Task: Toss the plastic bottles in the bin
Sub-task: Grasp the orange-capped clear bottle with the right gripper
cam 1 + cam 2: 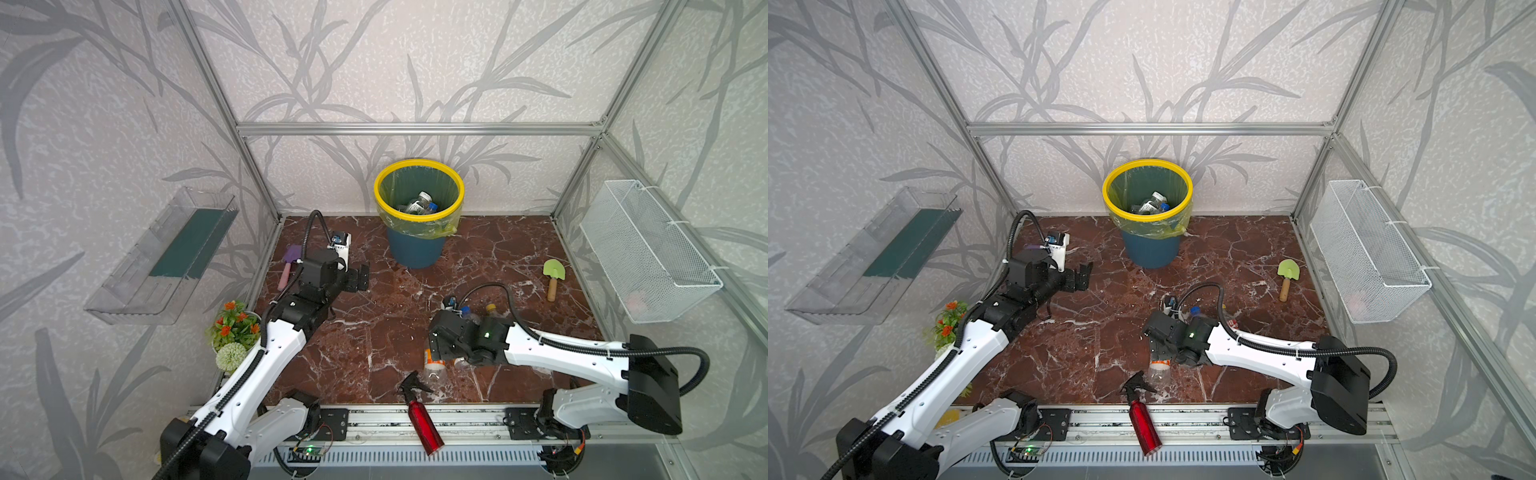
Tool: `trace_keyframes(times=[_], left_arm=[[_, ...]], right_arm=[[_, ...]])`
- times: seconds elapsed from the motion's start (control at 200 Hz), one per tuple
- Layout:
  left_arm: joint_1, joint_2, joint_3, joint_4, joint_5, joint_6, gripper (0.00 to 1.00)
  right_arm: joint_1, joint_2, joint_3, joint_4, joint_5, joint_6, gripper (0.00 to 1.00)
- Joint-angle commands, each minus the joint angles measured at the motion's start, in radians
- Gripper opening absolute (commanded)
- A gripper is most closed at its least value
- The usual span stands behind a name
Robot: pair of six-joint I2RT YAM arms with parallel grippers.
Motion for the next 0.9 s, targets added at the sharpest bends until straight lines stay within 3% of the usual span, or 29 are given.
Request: trace_keyframes(times=[0.0,0.515,0.895], left_arm=[[0.003,0.002,-0.002,0.012,-0.004,-0.003,0.97],[0.003,-0.001,0.0,0.01,0.005,-0.007,0.97],[0.003,-0.014,0.002,0.009,0.008,-0.009,0.96]], right_arm=[[0.012,0.004,0.053,-0.015,-0.069,0.049,0.9],[0.025,0.164,0.141,-0.015,-0.17,0.042,0.85],[-0.008,0.241,0.116,0.061,-0.258,0.046,0.82]])
